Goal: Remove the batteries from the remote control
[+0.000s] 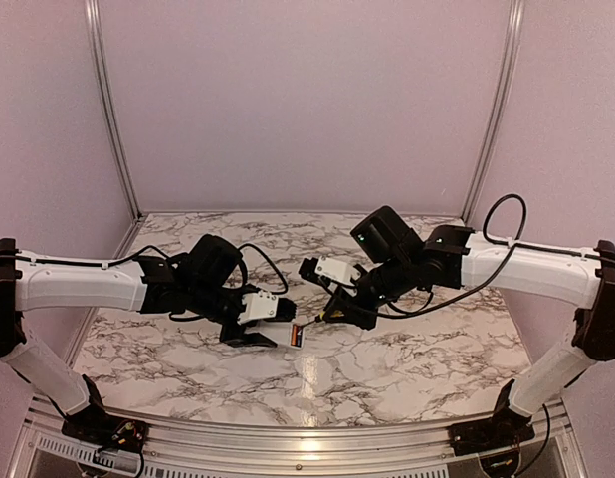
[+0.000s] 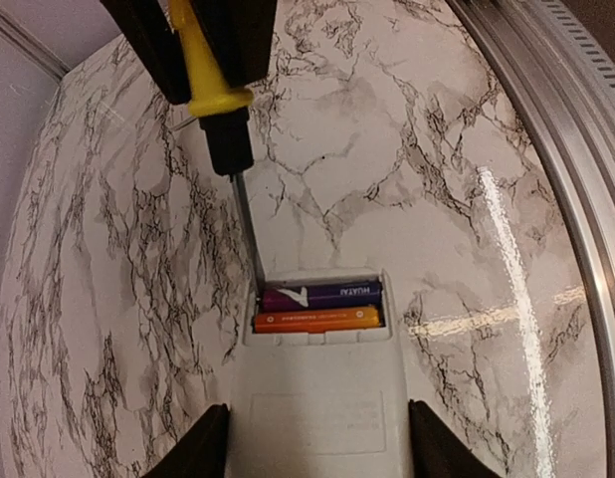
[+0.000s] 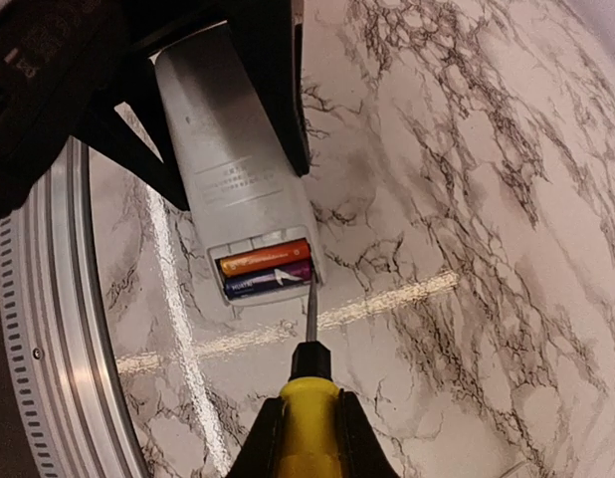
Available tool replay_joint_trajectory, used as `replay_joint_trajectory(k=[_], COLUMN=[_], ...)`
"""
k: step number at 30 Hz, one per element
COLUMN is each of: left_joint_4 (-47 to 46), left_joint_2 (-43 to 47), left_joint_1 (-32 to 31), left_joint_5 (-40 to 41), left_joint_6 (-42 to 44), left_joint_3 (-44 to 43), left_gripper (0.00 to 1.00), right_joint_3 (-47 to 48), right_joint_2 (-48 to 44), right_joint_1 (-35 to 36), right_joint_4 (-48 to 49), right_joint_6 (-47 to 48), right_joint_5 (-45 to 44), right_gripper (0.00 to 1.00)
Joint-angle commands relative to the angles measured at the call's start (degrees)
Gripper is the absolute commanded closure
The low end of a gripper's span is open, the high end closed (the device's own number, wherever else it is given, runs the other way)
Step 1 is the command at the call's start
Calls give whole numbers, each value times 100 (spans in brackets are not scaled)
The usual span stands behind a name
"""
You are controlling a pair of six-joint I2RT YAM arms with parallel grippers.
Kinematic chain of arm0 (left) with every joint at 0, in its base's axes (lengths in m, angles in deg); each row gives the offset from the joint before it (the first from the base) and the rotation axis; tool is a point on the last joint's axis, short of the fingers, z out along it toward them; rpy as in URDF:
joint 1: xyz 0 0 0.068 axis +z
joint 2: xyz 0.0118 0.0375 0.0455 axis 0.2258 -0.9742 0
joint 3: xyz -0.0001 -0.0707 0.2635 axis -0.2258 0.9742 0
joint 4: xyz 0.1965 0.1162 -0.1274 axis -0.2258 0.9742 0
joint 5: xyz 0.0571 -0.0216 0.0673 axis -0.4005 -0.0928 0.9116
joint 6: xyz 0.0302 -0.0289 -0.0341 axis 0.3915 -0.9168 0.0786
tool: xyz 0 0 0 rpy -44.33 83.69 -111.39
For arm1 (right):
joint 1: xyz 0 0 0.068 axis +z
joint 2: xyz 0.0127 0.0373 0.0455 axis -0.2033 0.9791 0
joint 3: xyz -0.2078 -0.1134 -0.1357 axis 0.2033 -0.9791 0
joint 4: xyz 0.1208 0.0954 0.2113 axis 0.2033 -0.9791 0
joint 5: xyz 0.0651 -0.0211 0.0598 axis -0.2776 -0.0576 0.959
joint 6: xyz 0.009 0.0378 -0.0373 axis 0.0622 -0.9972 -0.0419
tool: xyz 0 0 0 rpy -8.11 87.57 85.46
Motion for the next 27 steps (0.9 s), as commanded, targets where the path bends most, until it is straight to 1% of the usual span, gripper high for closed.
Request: replay_joint_trajectory(k=[1,11,18,23,27], left_joint_4=[-655,-801,-941,-851,-866], left_joint_2=[13,-68,-69,-98,-61], left_joint_1=[-6,9,61,132,207], left_joint_5=[-221,65,63,10,-81], left_joint_6=[92,301,411,620,739], left_joint_3=[-161,-131,-88,-121,-92], left_gripper=[100,100,100,100,100], right_joint_3=[155,273,305,336,402], right_joint_2=[273,630,831,938,987], right_joint_1=[19,45,54,52,57], right_joint_4=[-360,-505,-456,-355,-186], right_joint_6=[-58,-32,16,71,91], right_joint_5=[171,319,537,681,945], right_gripper=[100,100,100,100,100])
